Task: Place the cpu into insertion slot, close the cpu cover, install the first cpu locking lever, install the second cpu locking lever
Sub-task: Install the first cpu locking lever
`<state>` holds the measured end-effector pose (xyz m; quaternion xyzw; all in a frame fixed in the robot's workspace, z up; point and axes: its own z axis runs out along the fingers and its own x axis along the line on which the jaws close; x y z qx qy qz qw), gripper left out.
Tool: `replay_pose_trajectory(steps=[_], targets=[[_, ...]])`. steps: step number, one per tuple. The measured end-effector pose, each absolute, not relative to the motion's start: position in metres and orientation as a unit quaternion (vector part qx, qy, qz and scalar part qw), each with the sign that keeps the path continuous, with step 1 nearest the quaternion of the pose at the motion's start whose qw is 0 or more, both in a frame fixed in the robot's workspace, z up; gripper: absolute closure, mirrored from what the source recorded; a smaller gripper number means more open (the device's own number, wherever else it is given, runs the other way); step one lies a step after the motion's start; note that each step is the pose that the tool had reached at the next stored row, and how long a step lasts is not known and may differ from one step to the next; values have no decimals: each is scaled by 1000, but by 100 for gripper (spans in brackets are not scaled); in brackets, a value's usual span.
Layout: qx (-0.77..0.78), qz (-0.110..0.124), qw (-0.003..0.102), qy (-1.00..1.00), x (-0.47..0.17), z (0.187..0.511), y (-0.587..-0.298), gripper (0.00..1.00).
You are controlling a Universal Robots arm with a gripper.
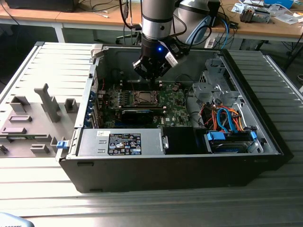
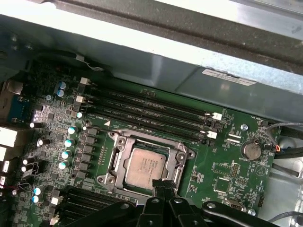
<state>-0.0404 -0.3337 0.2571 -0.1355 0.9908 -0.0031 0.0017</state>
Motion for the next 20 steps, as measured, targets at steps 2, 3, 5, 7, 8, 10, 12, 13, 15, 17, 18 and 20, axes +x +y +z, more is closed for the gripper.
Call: replay_pose_trajectory(steps=[2, 3, 5, 7, 8, 10, 12, 13, 15, 17, 18, 20], targets=[[-139, -3, 2, 990, -40, 257, -334, 89], [-141, -3, 2, 990, -40, 257, -334, 89], [-145, -3, 2, 989, -40, 257, -334, 89], [-149, -3, 2, 989, -40, 257, -334, 89], [-151, -3, 2, 989, -40, 257, -334, 89], [-154, -3, 2, 988, -40, 257, -334, 89], [-157, -3, 2, 988, -40, 257, -334, 89], [-158, -3, 2, 987, -40, 257, -334, 89], [-163, -3, 2, 987, -40, 257, -334, 89], [-166, -3, 2, 986, -40, 257, -334, 89], [-168, -3, 2, 986, -40, 257, -334, 89], [-172, -3, 2, 985, -40, 257, -334, 89]])
